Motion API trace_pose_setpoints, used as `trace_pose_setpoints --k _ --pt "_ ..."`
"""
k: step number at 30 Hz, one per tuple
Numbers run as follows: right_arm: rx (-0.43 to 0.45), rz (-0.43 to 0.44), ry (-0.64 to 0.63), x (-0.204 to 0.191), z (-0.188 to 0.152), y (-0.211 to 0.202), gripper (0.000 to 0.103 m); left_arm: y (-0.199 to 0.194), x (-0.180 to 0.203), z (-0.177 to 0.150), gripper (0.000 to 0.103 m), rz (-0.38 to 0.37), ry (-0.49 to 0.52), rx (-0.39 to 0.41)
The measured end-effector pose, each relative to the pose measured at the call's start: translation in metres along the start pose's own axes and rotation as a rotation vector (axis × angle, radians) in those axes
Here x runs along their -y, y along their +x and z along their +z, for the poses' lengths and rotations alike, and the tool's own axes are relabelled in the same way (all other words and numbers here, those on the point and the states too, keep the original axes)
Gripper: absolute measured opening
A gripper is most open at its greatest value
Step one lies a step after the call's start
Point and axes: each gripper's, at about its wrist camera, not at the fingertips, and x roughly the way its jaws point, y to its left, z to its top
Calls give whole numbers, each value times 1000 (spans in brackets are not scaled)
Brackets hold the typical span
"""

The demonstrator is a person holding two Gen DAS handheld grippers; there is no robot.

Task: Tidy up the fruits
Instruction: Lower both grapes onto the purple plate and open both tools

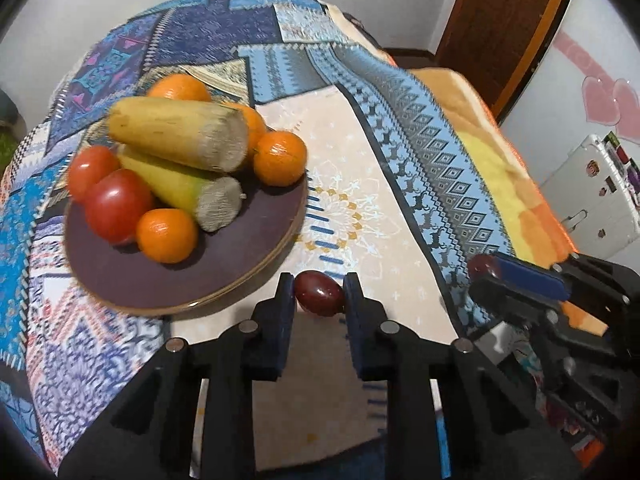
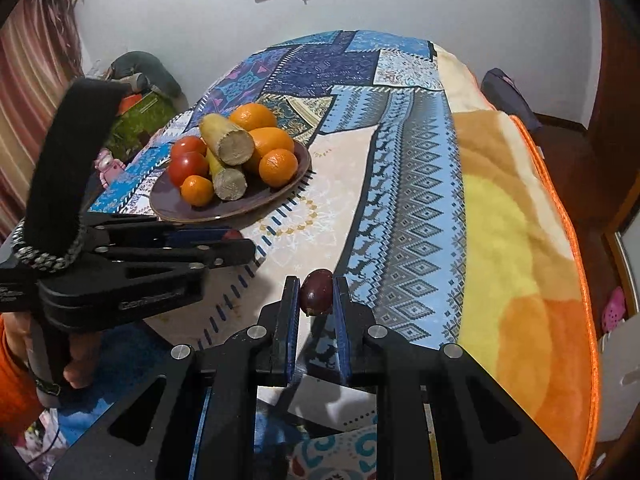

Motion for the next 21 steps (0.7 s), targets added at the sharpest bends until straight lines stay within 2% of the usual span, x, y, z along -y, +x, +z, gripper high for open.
trace_pose_setpoints --k 12,21 --pt "43 40 -97 -50 32 6 15 -77 -65 -14 24 43 -98 143" --pt "31 64 -158 -85 55 42 15 -81 -105 -13 24 57 -162 162"
